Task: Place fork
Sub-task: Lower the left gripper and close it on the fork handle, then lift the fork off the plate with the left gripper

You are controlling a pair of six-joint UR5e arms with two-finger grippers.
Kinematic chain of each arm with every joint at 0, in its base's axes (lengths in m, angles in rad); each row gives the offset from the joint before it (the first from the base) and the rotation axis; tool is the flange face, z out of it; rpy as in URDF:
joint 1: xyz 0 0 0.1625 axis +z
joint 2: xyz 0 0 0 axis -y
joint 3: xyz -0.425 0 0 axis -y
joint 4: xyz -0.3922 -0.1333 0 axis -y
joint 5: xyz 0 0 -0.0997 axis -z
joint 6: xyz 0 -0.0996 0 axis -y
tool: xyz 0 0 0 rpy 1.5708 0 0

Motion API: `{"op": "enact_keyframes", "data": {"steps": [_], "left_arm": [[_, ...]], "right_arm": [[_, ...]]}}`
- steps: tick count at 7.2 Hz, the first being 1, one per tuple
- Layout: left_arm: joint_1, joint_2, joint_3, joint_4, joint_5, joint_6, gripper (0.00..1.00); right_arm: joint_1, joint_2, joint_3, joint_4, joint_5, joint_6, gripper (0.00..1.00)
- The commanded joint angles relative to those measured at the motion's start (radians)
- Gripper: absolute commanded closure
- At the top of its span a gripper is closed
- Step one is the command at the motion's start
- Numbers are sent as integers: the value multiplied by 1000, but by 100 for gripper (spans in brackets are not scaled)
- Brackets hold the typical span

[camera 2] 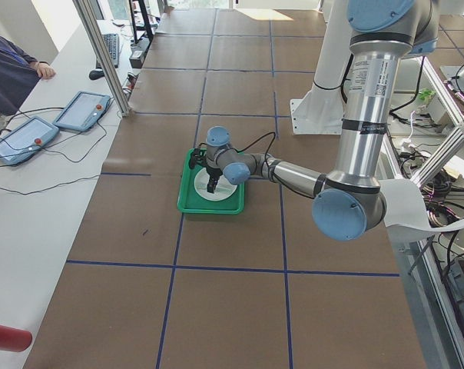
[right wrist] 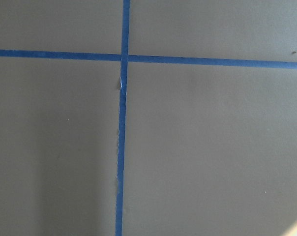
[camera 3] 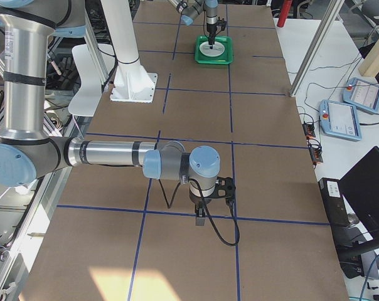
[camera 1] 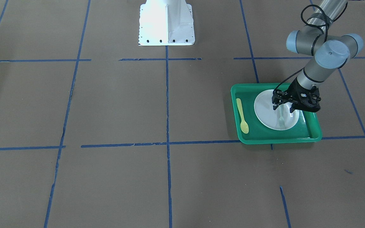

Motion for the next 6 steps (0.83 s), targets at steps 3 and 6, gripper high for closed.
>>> {"op": "enact_keyframes", "data": {"steps": [3,6], "left_arm": [[1,-2,5,-1,-3,-6,47],[1,-2,7,1,-3,-12,47]], "right_arm": [[0,0,0,0,0,0,0],[0,0,0,0,0,0,0]]}}
